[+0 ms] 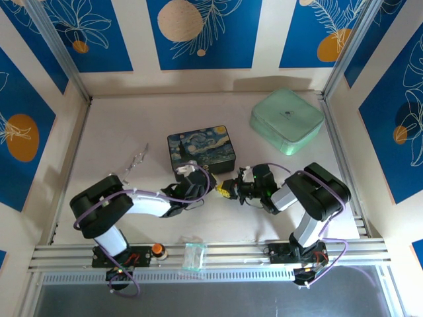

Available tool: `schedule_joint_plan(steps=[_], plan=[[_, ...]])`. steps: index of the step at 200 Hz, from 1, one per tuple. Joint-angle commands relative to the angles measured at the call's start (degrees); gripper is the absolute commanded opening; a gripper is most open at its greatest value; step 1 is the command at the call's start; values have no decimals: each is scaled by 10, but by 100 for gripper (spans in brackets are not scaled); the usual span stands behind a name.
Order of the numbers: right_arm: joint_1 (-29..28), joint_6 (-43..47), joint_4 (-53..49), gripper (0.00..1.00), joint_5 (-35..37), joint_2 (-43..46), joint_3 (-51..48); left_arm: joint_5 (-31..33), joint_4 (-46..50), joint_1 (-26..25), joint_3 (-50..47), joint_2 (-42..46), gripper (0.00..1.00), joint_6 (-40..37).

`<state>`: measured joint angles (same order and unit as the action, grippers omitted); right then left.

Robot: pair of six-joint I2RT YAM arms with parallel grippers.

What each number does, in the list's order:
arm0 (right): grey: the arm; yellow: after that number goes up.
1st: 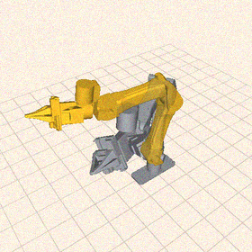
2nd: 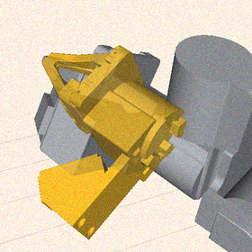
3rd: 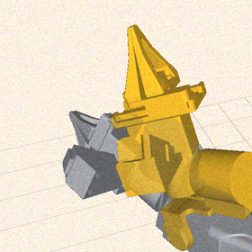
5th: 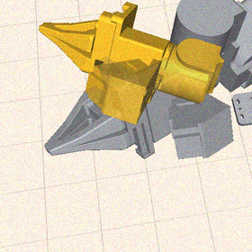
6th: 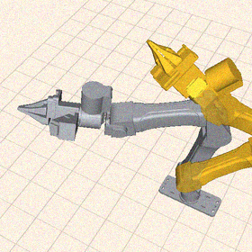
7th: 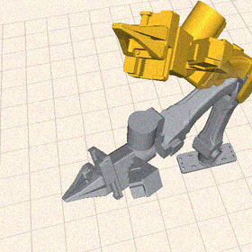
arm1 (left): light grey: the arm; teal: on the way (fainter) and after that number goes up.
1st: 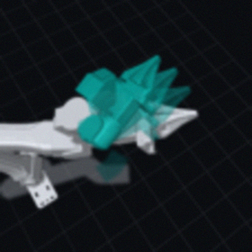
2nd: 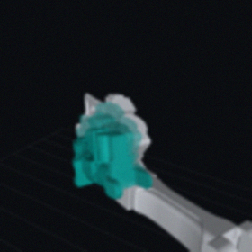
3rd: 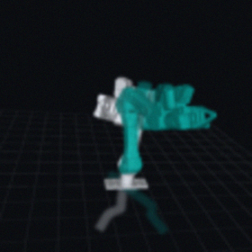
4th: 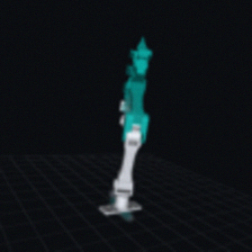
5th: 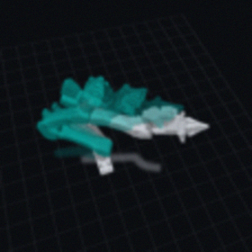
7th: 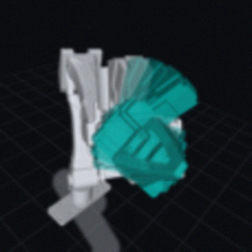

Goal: Unlock a padlock with a key

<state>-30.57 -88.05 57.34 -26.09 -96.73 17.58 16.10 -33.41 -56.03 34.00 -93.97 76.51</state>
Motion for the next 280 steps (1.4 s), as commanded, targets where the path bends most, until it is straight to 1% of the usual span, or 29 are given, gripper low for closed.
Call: schedule_joint_plan(steps=[1,24,50,78,153,170,199,222,231,239,258,268,280], plan=[[-9,32,-14,0,50,30,36,-76,-43,-33,-4,-8,0,11],[-9,44,-35,2,53,39,35,-71,-37,-33,-7,-3,0,8],[-8,46,-34,5,57,35,31,-70,-45,-33,-16,-3,0,13],[-10,45,-26,12,55,32,30,-63,-54,-33,-25,-6,0,17],[-7,56,-27,16,57,34,-3,-52,-53,-33,-28,-9,0,13],[-6,63,-38,20,54,38,-10,-49,-54,-33,-29,-11,0,14],[-3,107,-108,27,57,61,-11,-51,-52,-31,-24,-12,0,12],[0,153,-177,28,64,94,-6,-52,-41,-31,-19,-8,0,8],[0,179,-220,29,69,115,1,-51,-38,-31,-19,-6,0,8],[0,208,-278,30,76,135,13,-49,-35,-30,-21,-5,0,8],[-2,269,-385,36,104,185,31,-45,-34,-29,-26,-1,0,8],[-3,294,-431,40,121,209,37,-44,-34,-27,-28,0,0,8],[-4,330,-475,42,132,230,44,-43,-37,-27,-30,1,0,8]])
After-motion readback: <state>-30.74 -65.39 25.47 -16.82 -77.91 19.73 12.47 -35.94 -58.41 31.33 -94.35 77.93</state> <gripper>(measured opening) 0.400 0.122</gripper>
